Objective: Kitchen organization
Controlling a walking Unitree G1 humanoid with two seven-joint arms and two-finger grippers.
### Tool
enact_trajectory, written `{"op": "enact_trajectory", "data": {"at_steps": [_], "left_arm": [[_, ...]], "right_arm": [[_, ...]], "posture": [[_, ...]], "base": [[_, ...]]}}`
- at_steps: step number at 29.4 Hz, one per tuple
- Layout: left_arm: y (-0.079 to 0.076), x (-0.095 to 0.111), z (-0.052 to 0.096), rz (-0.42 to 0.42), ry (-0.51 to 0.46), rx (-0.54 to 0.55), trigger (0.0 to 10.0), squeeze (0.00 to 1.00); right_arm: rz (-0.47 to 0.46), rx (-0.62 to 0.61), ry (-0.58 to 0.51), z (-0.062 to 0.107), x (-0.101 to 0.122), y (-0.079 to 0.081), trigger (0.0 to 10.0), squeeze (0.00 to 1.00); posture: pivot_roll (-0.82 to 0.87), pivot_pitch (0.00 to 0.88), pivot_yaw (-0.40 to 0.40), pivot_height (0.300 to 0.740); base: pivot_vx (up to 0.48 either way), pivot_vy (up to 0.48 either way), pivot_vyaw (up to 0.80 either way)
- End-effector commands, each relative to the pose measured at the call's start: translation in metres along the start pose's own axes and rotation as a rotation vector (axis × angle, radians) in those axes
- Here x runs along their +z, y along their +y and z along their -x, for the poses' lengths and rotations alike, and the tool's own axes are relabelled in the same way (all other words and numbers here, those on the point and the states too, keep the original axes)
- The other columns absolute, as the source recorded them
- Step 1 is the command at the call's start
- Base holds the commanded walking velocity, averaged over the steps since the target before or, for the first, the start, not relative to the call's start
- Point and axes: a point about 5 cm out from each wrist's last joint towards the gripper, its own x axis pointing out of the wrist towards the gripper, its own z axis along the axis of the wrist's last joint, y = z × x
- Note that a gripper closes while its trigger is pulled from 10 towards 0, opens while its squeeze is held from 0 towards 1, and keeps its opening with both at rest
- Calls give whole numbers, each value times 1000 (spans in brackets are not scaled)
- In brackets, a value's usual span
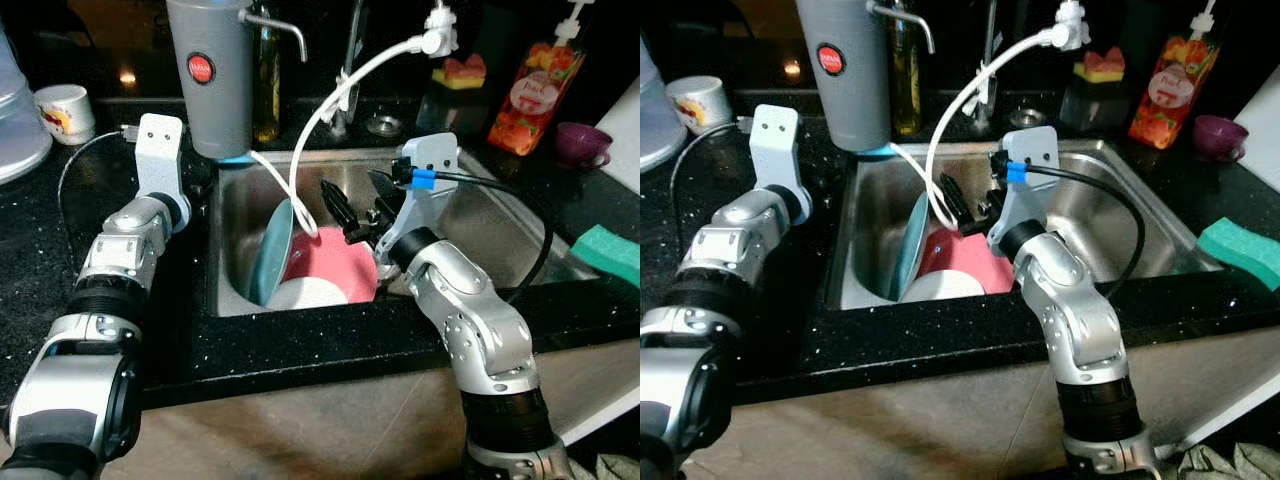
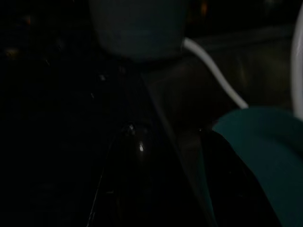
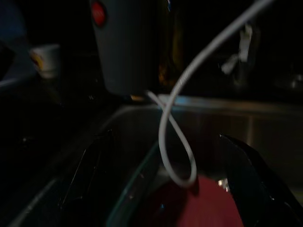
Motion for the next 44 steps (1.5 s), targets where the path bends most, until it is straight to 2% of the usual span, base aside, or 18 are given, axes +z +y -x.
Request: {"op": "enact_trajectory", "data": {"at_steps": [1, 13, 24, 28, 29, 30, 32, 39, 44], "left_arm": [[5, 2, 0, -22, -1, 0, 10000, 0], [11, 18, -2, -10, -82, -33, 10000, 0], [9, 43, -6, 89, -212, -54, 10000, 0], [10, 41, -7, 139, -192, -49, 10000, 0], [12, 36, -7, 189, -162, -34, 10000, 0], [12, 36, -7, 189, -162, -34, 10000, 0], [14, 31, -7, 243, -139, -26, 10000, 0], [19, 23, -6, 318, -73, -3, 10000, 0], [18, 18, -6, 352, -30, -45, 10000, 0]], "right_arm": [[0, -12, -13, 5, 4, -1, 10000, 0], [-16, -40, -56, 16, 15, -5, 10000, 0], [-14, -47, -58, 26, 17, -4, 10000, 0], [-10, -51, -55, 27, 17, -5, 10000, 0], [-8, -52, -57, 27, 19, -5, 10000, 0], [-8, -52, -57, 27, 19, -5, 10000, 0], [-8, -54, -61, 28, 20, -4, 10000, 0], [-14, -67, -62, 32, 21, -3, 10000, 0], [-16, -73, -60, 33, 21, -3, 10000, 0]], "posture": [[105, 347, -24, 740], [85, 373, -12, 740], [46, 350, -5, 740], [44, 347, -5, 740], [41, 346, -3, 740], [41, 346, -3, 740], [38, 350, 3, 740], [42, 358, 15, 740], [45, 358, 19, 740]], "base": [[0, 0, 0], [0, 0, 0], [0, 0, 0], [0, 0, 0], [0, 0, 0], [0, 0, 0], [0, 0, 0], [0, 0, 0], [0, 0, 0]]}}
